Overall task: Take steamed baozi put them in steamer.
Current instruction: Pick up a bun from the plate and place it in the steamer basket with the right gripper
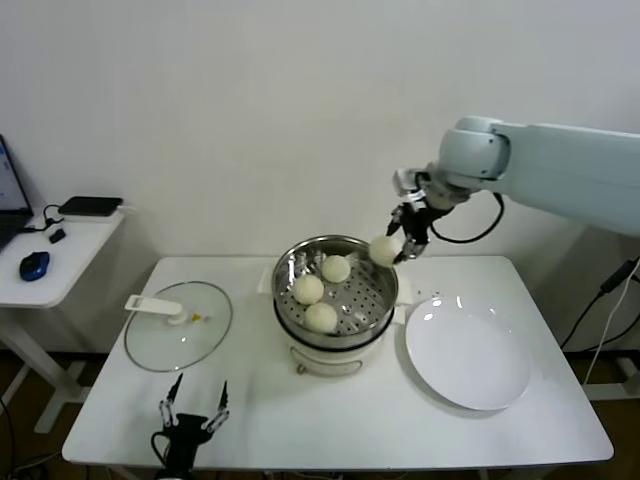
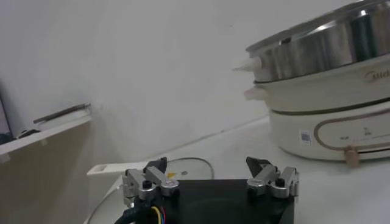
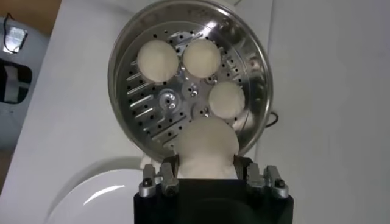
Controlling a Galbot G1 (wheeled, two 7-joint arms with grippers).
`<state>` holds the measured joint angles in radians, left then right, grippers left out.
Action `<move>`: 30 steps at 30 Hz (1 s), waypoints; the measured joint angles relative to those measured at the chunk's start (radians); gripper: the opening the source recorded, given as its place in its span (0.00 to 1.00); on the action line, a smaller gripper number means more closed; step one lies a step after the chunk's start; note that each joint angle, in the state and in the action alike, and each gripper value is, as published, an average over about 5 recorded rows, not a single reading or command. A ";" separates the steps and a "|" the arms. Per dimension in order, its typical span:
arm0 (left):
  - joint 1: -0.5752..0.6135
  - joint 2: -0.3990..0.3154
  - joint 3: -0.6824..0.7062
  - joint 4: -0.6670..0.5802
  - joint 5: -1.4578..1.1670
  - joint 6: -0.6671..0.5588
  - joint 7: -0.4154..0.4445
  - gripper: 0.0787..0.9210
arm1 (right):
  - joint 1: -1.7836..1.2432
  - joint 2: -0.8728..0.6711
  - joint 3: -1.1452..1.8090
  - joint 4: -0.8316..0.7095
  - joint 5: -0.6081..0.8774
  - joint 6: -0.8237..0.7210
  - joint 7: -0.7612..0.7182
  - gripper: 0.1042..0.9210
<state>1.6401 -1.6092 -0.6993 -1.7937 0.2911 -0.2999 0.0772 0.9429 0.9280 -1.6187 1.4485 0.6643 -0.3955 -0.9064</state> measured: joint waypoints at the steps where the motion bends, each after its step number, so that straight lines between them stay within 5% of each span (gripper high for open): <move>1: 0.000 0.000 -0.001 0.000 -0.001 0.000 0.000 0.88 | -0.012 0.006 0.004 -0.002 -0.007 -0.004 0.005 0.62; 30: -0.006 0.000 -0.006 0.016 -0.003 -0.001 -0.003 0.88 | -0.326 0.088 0.113 -0.072 -0.140 -0.084 0.125 0.62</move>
<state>1.6344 -1.6092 -0.7055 -1.7781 0.2882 -0.3011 0.0743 0.6166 1.0164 -1.5058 1.3764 0.5243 -0.4799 -0.7815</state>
